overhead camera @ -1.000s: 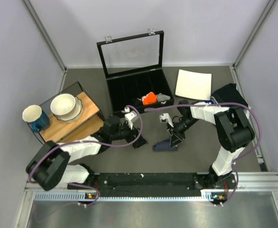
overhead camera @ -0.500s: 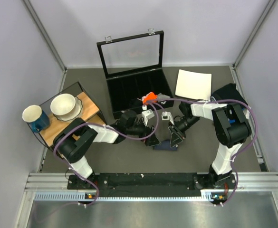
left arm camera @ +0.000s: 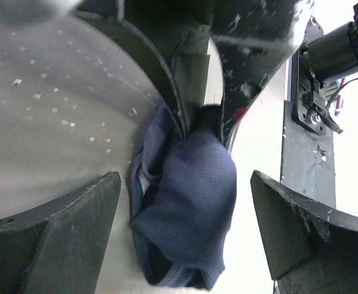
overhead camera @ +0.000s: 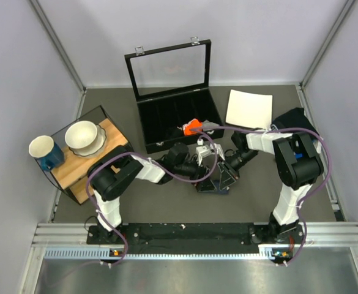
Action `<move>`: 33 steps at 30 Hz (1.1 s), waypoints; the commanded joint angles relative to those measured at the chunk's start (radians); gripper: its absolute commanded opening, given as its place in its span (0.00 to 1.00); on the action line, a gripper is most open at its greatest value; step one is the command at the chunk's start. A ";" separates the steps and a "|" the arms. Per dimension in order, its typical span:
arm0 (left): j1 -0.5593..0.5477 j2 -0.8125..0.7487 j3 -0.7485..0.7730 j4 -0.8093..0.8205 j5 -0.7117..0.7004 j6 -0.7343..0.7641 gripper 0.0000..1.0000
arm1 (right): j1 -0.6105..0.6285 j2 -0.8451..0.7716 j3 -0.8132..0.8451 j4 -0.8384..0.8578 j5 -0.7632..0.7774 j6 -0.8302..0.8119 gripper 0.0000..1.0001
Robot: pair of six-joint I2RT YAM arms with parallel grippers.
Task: Roll the underwear
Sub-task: Roll the underwear to the center of the board, then pick up the underwear from the center of the board.
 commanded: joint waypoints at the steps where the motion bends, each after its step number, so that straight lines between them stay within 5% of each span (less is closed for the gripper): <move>1: -0.047 0.086 0.040 -0.092 -0.038 0.028 0.91 | -0.015 0.035 -0.006 -0.016 0.100 -0.015 0.12; 4: -0.066 0.110 0.067 -0.148 -0.061 0.046 0.79 | -0.016 0.035 -0.006 -0.016 0.100 -0.017 0.12; 7: -0.067 0.117 0.074 -0.177 -0.055 0.048 0.48 | -0.016 0.035 -0.008 -0.016 0.099 -0.020 0.12; 8: -0.067 0.118 0.075 -0.183 -0.045 0.046 0.28 | -0.018 0.035 -0.008 -0.016 0.099 -0.020 0.12; 12: -0.066 0.112 0.075 -0.189 -0.031 0.034 0.00 | -0.016 0.031 -0.009 -0.014 0.097 -0.023 0.14; 17: -0.066 0.068 0.049 -0.161 -0.037 0.000 0.00 | -0.029 0.005 0.000 -0.014 0.091 -0.003 0.25; 23: -0.058 -0.020 -0.005 -0.129 -0.054 -0.035 0.00 | -0.096 -0.166 0.064 -0.019 0.113 0.022 0.59; 33: -0.009 -0.228 -0.081 -0.148 -0.086 -0.052 0.00 | -0.131 -0.386 0.080 -0.018 0.054 0.086 0.64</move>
